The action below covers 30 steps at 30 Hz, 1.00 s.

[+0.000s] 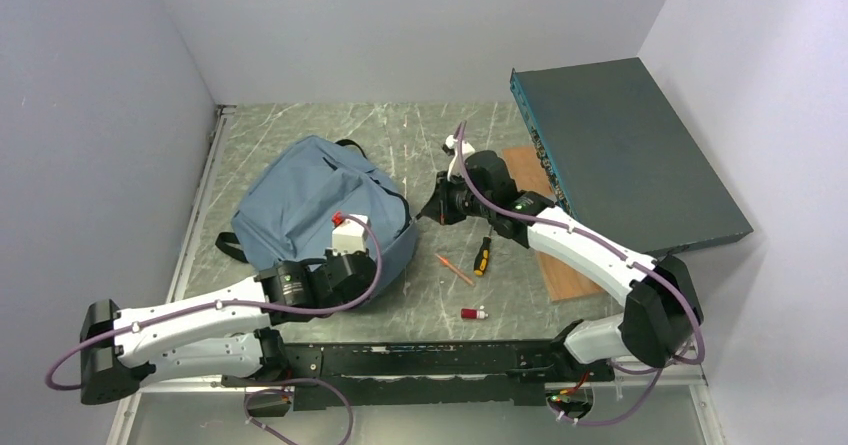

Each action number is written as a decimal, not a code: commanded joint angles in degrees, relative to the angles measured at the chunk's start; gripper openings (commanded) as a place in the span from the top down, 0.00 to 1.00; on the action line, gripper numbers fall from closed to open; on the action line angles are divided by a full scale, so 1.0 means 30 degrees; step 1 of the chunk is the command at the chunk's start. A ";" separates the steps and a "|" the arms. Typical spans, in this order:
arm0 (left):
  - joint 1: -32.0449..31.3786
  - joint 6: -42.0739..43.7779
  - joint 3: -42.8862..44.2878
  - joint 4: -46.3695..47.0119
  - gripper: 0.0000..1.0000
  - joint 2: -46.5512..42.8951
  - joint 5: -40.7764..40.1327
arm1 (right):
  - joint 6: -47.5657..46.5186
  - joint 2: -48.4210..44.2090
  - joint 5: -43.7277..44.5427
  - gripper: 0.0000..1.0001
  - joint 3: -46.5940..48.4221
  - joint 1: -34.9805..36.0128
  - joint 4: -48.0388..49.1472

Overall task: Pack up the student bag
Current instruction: Zip the student bag at the center of the board.

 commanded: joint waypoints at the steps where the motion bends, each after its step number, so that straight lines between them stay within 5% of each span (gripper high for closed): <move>1: -0.0284 -0.0814 -0.1004 -0.4736 1.00 -0.1715 0.0352 | -0.3152 0.0345 0.5610 1.00 0.2198 -0.1339 0.1522; 9: -0.0312 0.1731 -0.2304 -0.2206 0.97 -0.5126 0.4216 | -0.6504 -0.0072 0.3250 1.00 0.2197 0.0350 0.2630; 13: -0.0287 0.4145 -0.1192 -0.0009 0.35 -0.6035 0.4576 | -0.5382 -0.0761 0.0896 1.00 0.1200 0.0952 0.2931; 16: -0.0284 0.6427 0.0284 0.2071 0.11 -0.5410 0.3457 | -0.4335 -0.1305 -0.0406 1.00 0.0581 0.1186 0.3034; 22: 0.0755 0.8412 0.1728 0.6086 0.04 -0.1361 0.2375 | -0.2810 -0.2740 -0.1024 1.00 -0.0605 0.1781 0.3796; 30: 0.1649 0.9178 0.1891 0.7006 0.28 0.2448 0.1412 | -0.2482 -0.3598 -0.0399 1.00 -0.1104 0.2252 0.3562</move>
